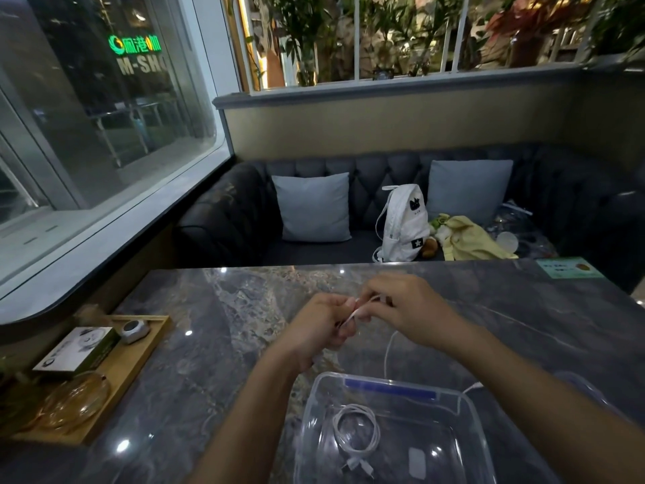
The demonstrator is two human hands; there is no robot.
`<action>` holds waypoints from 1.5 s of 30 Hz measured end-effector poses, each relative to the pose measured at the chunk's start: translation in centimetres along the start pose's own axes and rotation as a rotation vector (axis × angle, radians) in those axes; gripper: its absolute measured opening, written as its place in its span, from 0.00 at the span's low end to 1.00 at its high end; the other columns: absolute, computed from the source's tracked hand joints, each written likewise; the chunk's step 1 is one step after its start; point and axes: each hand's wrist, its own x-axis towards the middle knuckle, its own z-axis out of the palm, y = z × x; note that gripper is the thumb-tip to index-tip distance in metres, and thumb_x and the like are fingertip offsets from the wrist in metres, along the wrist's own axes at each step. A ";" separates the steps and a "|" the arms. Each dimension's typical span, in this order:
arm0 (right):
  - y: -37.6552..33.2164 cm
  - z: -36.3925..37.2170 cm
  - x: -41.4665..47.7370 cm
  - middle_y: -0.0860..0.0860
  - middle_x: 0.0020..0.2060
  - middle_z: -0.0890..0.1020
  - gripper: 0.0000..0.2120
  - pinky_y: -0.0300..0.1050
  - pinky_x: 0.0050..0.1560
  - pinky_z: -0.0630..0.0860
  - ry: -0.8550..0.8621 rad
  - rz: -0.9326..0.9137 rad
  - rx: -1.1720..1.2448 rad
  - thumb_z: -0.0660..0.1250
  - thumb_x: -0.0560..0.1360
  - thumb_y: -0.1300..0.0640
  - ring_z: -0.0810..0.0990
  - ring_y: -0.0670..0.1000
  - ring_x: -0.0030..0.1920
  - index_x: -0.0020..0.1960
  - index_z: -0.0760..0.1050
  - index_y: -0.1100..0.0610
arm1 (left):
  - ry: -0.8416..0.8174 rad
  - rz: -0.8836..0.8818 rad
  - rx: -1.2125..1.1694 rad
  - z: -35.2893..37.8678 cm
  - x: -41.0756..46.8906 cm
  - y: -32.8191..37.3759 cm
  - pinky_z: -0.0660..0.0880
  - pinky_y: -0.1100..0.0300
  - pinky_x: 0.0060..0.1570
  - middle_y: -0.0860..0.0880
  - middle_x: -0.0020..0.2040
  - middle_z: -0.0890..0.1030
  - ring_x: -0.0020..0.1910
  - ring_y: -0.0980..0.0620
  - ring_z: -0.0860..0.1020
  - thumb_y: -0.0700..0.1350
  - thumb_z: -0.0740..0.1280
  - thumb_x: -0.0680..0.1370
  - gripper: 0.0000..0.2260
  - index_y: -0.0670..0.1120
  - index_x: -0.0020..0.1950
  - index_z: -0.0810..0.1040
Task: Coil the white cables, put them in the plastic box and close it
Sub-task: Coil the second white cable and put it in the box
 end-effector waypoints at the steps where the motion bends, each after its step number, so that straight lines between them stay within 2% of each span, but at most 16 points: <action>1: 0.1 -0.1 0.0 0.47 0.34 0.80 0.05 0.37 0.38 0.71 0.019 0.057 0.075 0.72 0.68 0.54 0.74 0.41 0.36 0.38 0.78 0.55 | -0.030 -0.021 -0.021 -0.1 0.0 -0.1 0.54 0.67 0.21 0.55 0.21 0.65 0.20 0.59 0.58 0.42 0.54 0.81 0.18 0.45 0.35 0.76; 3: 0.4 -0.4 0.0 0.44 0.30 0.78 0.05 0.31 0.34 0.70 0.017 0.150 0.245 0.74 0.66 0.53 0.74 0.40 0.32 0.36 0.78 0.52 | -0.102 -0.058 -0.089 -0.4 -0.1 -0.3 0.52 0.66 0.20 0.56 0.20 0.62 0.19 0.60 0.56 0.42 0.53 0.81 0.17 0.45 0.36 0.75; 8: 0.8 -1.6 -0.5 0.45 0.28 0.80 0.09 0.32 0.27 0.69 -0.135 0.178 0.548 0.69 0.69 0.47 0.74 0.42 0.27 0.40 0.80 0.52 | -0.203 -0.053 -0.367 -1.3 -0.4 -1.0 0.51 0.67 0.19 0.57 0.20 0.61 0.18 0.60 0.53 0.43 0.56 0.76 0.14 0.47 0.33 0.74; 10: 1.4 -1.9 -1.0 0.47 0.29 0.81 0.14 0.33 0.29 0.70 -0.096 0.201 0.679 0.65 0.69 0.45 0.74 0.45 0.29 0.43 0.80 0.55 | -0.199 -0.034 -0.525 -1.9 -0.3 -1.0 0.52 0.68 0.18 0.57 0.19 0.62 0.19 0.58 0.51 0.42 0.56 0.73 0.11 0.46 0.32 0.74; 13: 2.5 -2.1 -1.7 0.45 0.30 0.80 0.11 0.33 0.29 0.69 0.017 0.248 0.768 0.69 0.65 0.49 0.72 0.43 0.29 0.46 0.81 0.51 | -0.159 -0.032 -0.671 -2.8 -0.2 -1.0 0.52 0.67 0.18 0.56 0.21 0.58 0.20 0.58 0.51 0.42 0.56 0.73 0.11 0.45 0.33 0.73; 15: 2.8 -1.9 -1.9 0.45 0.30 0.78 0.09 0.33 0.28 0.68 0.050 0.265 0.741 0.72 0.63 0.51 0.72 0.42 0.28 0.44 0.81 0.47 | -0.142 -0.039 -0.689 -3.0 -0.2 -1.0 0.53 0.67 0.18 0.56 0.20 0.60 0.20 0.58 0.51 0.42 0.56 0.73 0.11 0.45 0.33 0.73; 17: 2.9 -1.6 -1.7 0.46 0.30 0.79 0.05 0.30 0.28 0.69 0.156 0.269 0.676 0.71 0.67 0.56 0.72 0.41 0.28 0.40 0.82 0.46 | -0.142 -0.043 -0.676 -2.8 -0.2 -1.0 0.53 0.67 0.18 0.56 0.19 0.63 0.20 0.58 0.51 0.42 0.56 0.73 0.10 0.45 0.33 0.73; 19: 3.4 -1.4 -1.4 0.46 0.29 0.79 0.11 0.28 0.30 0.70 0.320 0.278 0.594 0.69 0.71 0.62 0.74 0.38 0.29 0.36 0.81 0.47 | -0.155 -0.044 -0.675 -2.6 -0.2 -1.0 0.52 0.67 0.18 0.57 0.19 0.64 0.20 0.58 0.51 0.42 0.56 0.73 0.10 0.45 0.34 0.72; 21: 4.0 -1.4 -1.2 0.47 0.30 0.78 0.11 0.26 0.32 0.70 0.388 0.305 0.502 0.67 0.72 0.64 0.74 0.36 0.29 0.36 0.79 0.49 | -0.165 -0.056 -0.690 -2.3 -0.3 -0.9 0.51 0.66 0.18 0.56 0.18 0.64 0.20 0.58 0.51 0.42 0.56 0.74 0.10 0.45 0.33 0.71; 24: 5.3 -1.4 -1.1 0.49 0.28 0.76 0.06 0.30 0.31 0.69 0.356 0.353 0.418 0.67 0.73 0.61 0.72 0.38 0.27 0.38 0.79 0.58 | -0.142 -0.048 -0.718 -2.2 -0.7 -0.8 0.51 0.67 0.17 0.56 0.18 0.64 0.20 0.58 0.50 0.42 0.56 0.74 0.10 0.45 0.33 0.71; 26: 6.0 -1.5 -1.2 0.55 0.28 0.77 0.08 0.34 0.31 0.68 0.342 0.367 0.380 0.67 0.73 0.59 0.71 0.40 0.29 0.39 0.78 0.63 | -0.097 -0.023 -0.747 -2.5 -1.0 -0.6 0.51 0.67 0.17 0.56 0.18 0.62 0.20 0.58 0.50 0.42 0.57 0.73 0.11 0.45 0.31 0.71; 29: 6.4 -1.7 -1.3 0.62 0.34 0.80 0.09 0.38 0.34 0.68 0.298 0.358 0.340 0.67 0.72 0.58 0.74 0.49 0.34 0.39 0.79 0.64 | -0.045 0.010 -0.771 -3.0 -1.5 -0.1 0.50 0.67 0.18 0.56 0.20 0.58 0.20 0.58 0.49 0.42 0.57 0.72 0.13 0.46 0.29 0.73; 33: 6.6 -2.2 -1.1 0.54 0.33 0.79 0.08 0.35 0.34 0.67 0.230 0.342 0.313 0.66 0.73 0.57 0.74 0.47 0.34 0.37 0.78 0.59 | 0.021 0.035 -0.767 -3.0 -2.1 0.3 0.49 0.66 0.18 0.56 0.18 0.61 0.20 0.58 0.49 0.41 0.56 0.73 0.14 0.45 0.28 0.73; 37: 6.7 -2.8 -1.2 0.47 0.29 0.75 0.12 0.32 0.33 0.65 0.140 0.318 0.264 0.64 0.75 0.57 0.72 0.39 0.30 0.33 0.75 0.54 | 0.118 0.028 -0.796 -3.5 -2.5 0.3 0.48 0.67 0.18 0.55 0.23 0.53 0.21 0.58 0.48 0.39 0.50 0.79 0.23 0.45 0.27 0.73; 40: 6.7 -3.0 -1.1 0.48 0.30 0.75 0.14 0.39 0.35 0.66 0.066 0.328 0.232 0.62 0.76 0.55 0.72 0.45 0.33 0.31 0.73 0.52 | 0.185 0.048 -0.812 -3.7 -2.5 0.3 0.47 0.67 0.18 0.55 0.22 0.53 0.21 0.58 0.48 0.39 0.50 0.79 0.19 0.44 0.30 0.70; 45: 6.3 -3.4 -1.4 0.43 0.23 0.72 0.15 0.30 0.27 0.64 -0.058 0.347 0.308 0.63 0.76 0.54 0.68 0.37 0.23 0.30 0.72 0.51 | 0.210 0.103 -0.649 -3.0 -1.8 -0.5 0.51 0.67 0.17 0.56 0.19 0.61 0.15 0.61 0.56 0.41 0.53 0.80 0.17 0.45 0.32 0.70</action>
